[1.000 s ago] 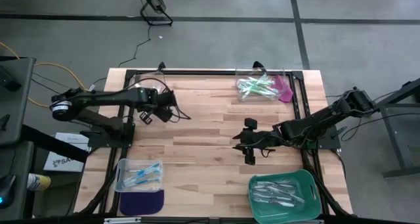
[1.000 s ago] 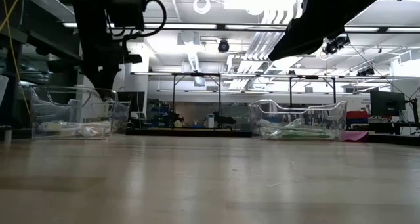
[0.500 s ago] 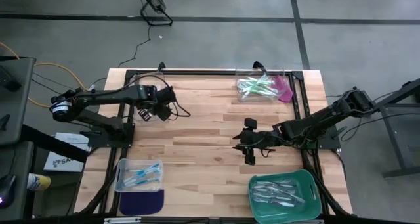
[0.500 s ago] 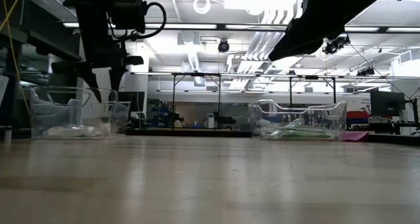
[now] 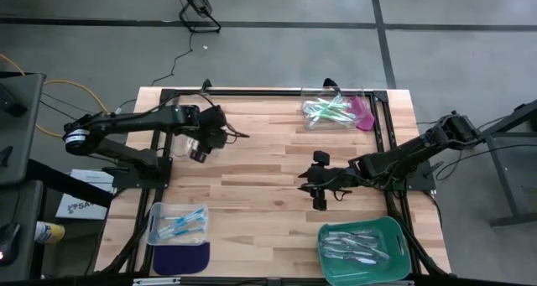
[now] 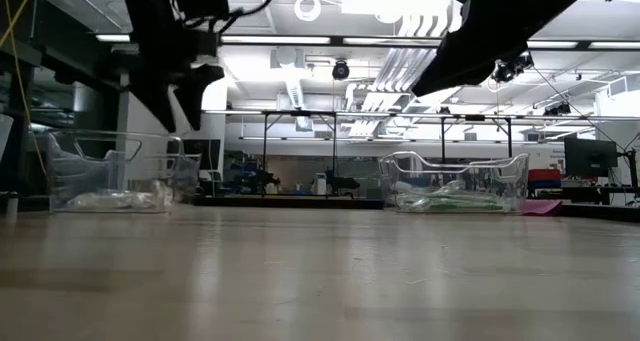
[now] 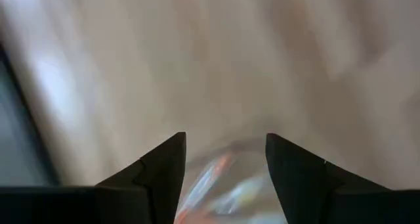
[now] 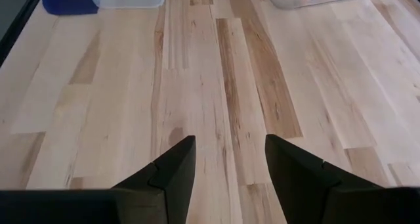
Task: Pick & Place Toothbrushes
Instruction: Return to Home Position
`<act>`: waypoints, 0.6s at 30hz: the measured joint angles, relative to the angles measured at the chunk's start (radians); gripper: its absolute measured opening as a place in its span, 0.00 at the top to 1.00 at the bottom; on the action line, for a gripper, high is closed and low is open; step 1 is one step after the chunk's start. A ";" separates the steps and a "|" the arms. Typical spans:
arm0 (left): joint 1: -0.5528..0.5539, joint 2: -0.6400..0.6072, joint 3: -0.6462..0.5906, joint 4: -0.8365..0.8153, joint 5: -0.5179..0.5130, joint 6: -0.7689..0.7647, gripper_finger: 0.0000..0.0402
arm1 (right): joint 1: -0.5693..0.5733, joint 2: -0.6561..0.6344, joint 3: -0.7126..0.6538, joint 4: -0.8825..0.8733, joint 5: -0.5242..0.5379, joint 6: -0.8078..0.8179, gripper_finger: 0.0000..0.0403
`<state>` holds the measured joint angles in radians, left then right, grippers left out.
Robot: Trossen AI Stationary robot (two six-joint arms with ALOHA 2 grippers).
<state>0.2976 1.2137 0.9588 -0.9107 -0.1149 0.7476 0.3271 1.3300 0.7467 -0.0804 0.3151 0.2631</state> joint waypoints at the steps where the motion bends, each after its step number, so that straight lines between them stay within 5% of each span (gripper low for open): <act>1: -0.007 -0.001 0.004 0.016 0.064 -0.032 0.50 | -0.002 -0.001 0.000 -0.009 0.000 0.009 0.56; 5: -0.088 -0.030 -0.025 0.114 0.193 -0.076 0.50 | -0.002 -0.003 0.000 -0.068 0.000 0.066 0.56; 12: -0.290 -0.159 -0.147 0.391 0.165 -0.124 0.50 | 0.055 -0.043 -0.070 0.040 -0.010 0.083 0.56; 18: -0.449 -0.288 -0.229 0.551 0.093 -0.130 0.50 | 0.052 -0.257 -0.273 0.246 -0.024 0.106 0.56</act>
<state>-0.1512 0.9253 0.7301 -0.3598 -0.0216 0.6177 0.3789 1.0734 0.4741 0.1654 0.2913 0.3693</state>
